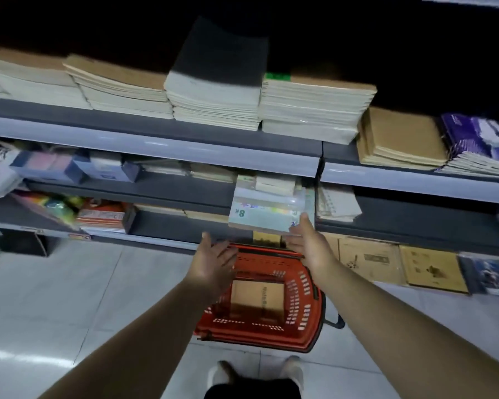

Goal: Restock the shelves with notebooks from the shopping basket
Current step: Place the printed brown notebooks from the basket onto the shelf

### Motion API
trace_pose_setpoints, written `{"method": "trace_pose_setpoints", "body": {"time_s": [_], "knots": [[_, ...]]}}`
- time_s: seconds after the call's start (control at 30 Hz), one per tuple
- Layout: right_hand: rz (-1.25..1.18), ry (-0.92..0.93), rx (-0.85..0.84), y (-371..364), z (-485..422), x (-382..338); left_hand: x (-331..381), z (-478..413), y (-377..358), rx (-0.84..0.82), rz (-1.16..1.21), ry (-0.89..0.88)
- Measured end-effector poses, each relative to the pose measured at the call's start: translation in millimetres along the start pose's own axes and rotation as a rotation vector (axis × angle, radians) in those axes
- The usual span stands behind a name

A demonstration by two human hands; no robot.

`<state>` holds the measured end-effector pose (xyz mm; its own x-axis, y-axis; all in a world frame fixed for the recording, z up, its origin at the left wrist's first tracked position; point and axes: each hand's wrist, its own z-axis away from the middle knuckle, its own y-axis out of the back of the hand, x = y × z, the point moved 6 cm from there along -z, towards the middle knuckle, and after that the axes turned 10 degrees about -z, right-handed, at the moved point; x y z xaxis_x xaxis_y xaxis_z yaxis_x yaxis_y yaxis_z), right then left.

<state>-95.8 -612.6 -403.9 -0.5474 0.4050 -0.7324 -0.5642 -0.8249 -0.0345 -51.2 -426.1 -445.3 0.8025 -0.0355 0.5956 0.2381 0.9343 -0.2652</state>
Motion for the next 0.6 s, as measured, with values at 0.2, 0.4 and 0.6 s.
{"method": "trace_pose_setpoints", "body": {"time_s": [0.2, 0.4, 0.6], "knots": [[0.06, -0.019, -0.007, 7.2, -41.9, 56.1, -27.2, -40.8, 24.1, 0.001, -0.038, 0.067], [0.076, -0.202, 0.008, 23.1, -89.6, 133.6, -77.8, -80.8, 39.1, 0.011, 0.005, 0.111], [0.193, -0.284, 0.057, 34.9, -128.9, 206.2, -143.9, -127.3, 65.0, 0.018, 0.016, 0.201]]}}
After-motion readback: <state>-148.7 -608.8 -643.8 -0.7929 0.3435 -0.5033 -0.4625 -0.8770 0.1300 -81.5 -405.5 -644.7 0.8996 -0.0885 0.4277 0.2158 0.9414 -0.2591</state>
